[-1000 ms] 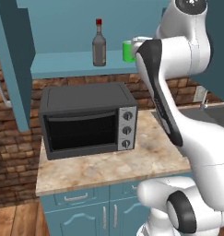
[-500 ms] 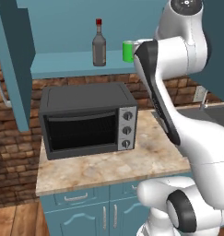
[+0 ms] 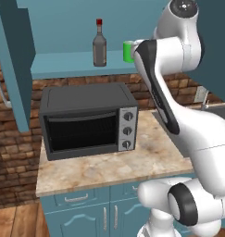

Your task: Open the cabinet directly in front. Then move the liquor and the mug to the dining counter with the jar on it.

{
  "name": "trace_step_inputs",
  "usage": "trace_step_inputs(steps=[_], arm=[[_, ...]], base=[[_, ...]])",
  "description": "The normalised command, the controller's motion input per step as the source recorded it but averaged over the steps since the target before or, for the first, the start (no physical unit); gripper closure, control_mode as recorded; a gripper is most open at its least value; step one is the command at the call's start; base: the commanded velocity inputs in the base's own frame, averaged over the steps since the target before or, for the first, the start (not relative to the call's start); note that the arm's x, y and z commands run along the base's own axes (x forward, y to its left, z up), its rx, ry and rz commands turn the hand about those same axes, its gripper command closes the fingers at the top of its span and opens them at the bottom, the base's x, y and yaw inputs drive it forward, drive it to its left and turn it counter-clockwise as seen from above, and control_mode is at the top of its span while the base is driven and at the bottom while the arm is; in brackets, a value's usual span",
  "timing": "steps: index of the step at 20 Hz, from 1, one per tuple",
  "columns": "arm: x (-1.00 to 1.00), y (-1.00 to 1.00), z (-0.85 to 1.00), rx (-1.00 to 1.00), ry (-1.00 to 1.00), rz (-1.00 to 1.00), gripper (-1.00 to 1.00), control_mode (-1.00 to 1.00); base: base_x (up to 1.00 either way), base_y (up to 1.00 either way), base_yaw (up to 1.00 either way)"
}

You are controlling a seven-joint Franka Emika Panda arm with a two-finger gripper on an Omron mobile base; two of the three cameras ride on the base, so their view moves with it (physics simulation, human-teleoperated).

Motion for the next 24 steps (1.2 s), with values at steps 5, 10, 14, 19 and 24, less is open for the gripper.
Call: trace_step_inputs(steps=[5, 10, 14, 19, 24], arm=[[0.57, 0.0, -0.13, 0.01, 0.0, 0.11, -1.0, -1.0], [0.47, 0.0, -0.19, 0.0, 0.0, 0.02, -1.0, -1.0], [0.46, 0.0, -0.06, 0.0, 0.0, 0.0, -1.0, -1.0], [0.53, -0.03, -0.02, 0.0, 0.0, 0.0, -1.0, -1.0], [0.57, -0.07, -0.03, 0.0, 0.0, 0.0, -1.0, -1.0]], base=[[0.0, 0.0, 0.0], [0.0, 0.0, 0.0], [0.0, 0.0, 0.0], [0.0, 0.0, 0.0], [0.0, 0.0, 0.0]])
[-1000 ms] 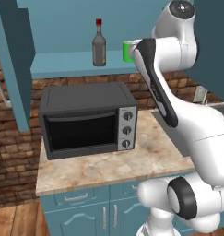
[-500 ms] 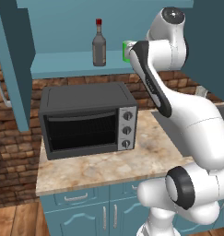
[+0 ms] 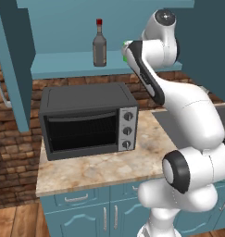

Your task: Open the cabinet directly in front. Then move the liquor and the mug to the dining counter with the jar on it.

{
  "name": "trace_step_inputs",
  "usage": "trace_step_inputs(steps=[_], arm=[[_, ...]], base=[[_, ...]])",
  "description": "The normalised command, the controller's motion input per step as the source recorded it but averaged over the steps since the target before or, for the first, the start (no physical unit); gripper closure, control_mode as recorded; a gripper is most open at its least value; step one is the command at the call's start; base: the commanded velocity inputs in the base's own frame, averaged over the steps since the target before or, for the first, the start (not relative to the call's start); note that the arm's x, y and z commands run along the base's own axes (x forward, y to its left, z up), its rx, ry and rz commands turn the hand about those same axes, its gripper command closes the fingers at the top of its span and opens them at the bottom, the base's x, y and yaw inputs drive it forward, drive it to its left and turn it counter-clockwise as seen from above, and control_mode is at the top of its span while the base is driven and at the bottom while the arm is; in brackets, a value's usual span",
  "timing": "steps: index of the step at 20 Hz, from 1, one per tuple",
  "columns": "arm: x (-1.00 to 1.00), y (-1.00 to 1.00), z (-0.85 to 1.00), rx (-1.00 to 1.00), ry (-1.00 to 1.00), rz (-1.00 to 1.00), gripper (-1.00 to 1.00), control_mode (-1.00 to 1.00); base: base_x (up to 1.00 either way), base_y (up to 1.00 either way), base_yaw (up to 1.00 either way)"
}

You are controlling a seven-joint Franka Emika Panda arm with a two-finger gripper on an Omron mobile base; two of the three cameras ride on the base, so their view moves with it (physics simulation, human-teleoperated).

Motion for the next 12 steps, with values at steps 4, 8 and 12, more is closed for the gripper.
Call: trace_step_inputs(steps=[4, 8, 12], arm=[[0.59, -0.08, -0.08, 0.0, 0.0, 0.0, -1.0, -1.0], [0.53, -0.05, -0.09, 0.0, 0.0, 0.0, -1.0, -1.0], [0.38, 0.0, -0.01, 0.0, 0.0, 0.0, -1.0, -1.0]], base=[[0.0, 0.0, 0.0], [0.0, 0.0, 0.0], [0.0, 0.0, 0.0]])
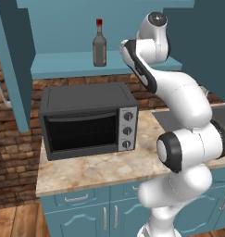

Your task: Open the cabinet directly in front. Then move the liquor and the mug to the dining counter with the jar on it.

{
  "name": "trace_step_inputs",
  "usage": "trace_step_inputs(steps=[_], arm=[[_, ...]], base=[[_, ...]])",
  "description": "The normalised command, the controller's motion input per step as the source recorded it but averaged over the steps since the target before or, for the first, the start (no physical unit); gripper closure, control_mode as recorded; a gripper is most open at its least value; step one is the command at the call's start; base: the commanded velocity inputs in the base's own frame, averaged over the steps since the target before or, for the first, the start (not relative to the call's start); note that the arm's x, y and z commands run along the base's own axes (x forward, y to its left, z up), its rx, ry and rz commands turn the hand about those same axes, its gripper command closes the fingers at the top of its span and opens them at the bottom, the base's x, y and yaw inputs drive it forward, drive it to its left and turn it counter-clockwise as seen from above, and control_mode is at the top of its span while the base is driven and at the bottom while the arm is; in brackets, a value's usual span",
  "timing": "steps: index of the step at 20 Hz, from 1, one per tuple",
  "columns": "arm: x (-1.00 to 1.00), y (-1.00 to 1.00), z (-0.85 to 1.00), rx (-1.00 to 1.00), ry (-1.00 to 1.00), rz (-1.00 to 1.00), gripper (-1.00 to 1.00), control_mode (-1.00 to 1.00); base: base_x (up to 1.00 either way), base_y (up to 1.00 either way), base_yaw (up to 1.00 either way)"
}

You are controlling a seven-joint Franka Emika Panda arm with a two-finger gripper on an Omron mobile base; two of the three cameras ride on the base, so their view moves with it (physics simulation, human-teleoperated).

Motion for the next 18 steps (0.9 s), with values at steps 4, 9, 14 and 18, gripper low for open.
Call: trace_step_inputs(steps=[4, 9, 14, 18], arm=[[0.35, 0.0, 0.0, 0.0, 0.0, 0.0, -1.0, -1.0], [0.19, -0.03, 0.0, 0.0, 0.0, 0.0, -1.0, -1.0], [0.14, -0.02, 0.0, 0.0, 0.0, 0.0, -1.0, -1.0], [0.0, -0.04, -0.02, 0.0, 0.0, 0.0, -1.0, -1.0]], base=[[0.0, 0.0, 0.0], [0.0, 0.0, 0.0], [0.0, 0.0, 0.0], [0.0, 0.0, 0.0]])
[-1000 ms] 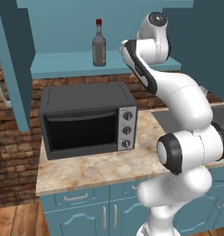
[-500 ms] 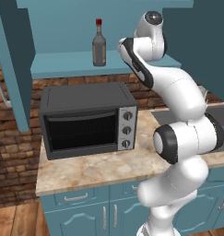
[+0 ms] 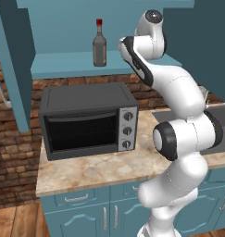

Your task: Open the cabinet directly in front. Then move the liquor and the mug to the dining counter with the jar on it.

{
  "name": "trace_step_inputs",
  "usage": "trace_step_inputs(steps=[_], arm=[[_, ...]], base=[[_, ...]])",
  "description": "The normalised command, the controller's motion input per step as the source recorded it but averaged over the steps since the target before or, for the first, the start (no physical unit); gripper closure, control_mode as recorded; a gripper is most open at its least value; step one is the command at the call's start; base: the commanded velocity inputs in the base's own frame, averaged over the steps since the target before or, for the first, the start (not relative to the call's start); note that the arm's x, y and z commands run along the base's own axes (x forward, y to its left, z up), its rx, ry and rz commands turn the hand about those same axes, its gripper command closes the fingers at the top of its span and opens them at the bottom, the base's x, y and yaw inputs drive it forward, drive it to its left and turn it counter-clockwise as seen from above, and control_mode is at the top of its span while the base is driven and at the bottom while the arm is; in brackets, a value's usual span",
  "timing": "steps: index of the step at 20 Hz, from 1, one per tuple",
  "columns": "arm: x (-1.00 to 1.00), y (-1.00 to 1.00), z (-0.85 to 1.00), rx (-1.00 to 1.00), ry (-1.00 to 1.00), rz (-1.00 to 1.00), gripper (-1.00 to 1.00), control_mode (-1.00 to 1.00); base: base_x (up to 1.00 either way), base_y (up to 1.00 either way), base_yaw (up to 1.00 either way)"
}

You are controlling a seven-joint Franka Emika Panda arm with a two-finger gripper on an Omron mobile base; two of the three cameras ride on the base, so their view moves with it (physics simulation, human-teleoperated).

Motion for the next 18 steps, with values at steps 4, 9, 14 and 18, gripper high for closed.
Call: trace_step_inputs(steps=[4, 9, 14, 18], arm=[[0.0, -0.06, -0.08, 0.0, 0.0, 0.0, -1.0, -1.0], [0.0, -0.03, -0.12, 0.0, 0.0, 0.0, -1.0, -1.0], [0.05, 0.0, -0.14, 0.0, 0.0, 0.0, -1.0, -1.0], [0.19, -0.01, -0.14, 0.0, 0.0, 0.0, -1.0, -1.0]], base=[[0.0, 0.0, 0.0], [0.0, 0.0, 0.0], [0.0, 0.0, 0.0], [0.0, 0.0, 0.0]])
